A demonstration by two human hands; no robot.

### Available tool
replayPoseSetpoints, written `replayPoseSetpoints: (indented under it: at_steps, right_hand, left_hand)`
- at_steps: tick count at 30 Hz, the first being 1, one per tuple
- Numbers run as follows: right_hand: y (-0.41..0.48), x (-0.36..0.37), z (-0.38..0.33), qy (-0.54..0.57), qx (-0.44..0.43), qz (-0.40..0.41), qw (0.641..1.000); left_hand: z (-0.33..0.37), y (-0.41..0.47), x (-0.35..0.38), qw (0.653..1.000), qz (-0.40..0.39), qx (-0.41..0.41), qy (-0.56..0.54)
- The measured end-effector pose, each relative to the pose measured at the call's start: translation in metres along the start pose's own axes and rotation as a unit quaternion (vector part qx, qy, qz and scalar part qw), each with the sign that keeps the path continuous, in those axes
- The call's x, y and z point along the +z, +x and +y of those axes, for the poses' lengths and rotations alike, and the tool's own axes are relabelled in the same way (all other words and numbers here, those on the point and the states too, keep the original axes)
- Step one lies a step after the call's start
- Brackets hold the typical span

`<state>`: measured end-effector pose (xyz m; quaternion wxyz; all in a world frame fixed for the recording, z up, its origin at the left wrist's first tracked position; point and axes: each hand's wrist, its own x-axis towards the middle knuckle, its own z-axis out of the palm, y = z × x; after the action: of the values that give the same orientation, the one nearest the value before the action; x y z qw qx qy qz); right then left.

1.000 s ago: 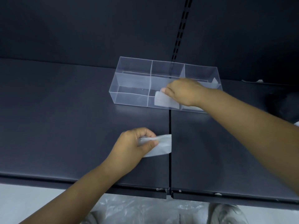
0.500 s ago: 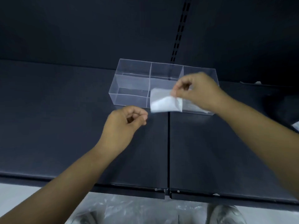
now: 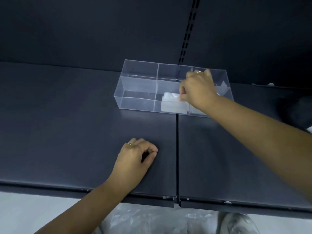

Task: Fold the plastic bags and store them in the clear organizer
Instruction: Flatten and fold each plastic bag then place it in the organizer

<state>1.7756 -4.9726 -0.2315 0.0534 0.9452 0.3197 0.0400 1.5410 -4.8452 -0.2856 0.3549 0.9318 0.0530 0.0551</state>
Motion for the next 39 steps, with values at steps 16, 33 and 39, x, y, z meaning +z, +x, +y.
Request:
replayPoseSetpoints:
  at_steps: [16, 33, 39]
  right_hand:
    - [-0.319, 0.08, -0.074, 0.182, -0.224, -0.343, 0.894]
    - [-0.276, -0.035, -0.043, 0.619, -0.069, -0.211, 0.753]
    - [-0.25, -0.043, -0.015, 0.741, 0.101, -0.139, 0.649]
  left_hand:
    - [-0.02, -0.097, 0.006, 0.936, -0.116, 0.081, 0.323]
    - [0.048, -0.116, -0.026, 0.914, -0.362, -0.055, -0.176]
    - [0.05, -0.09, -0.03, 0.908, -0.174, -0.181, -0.336]
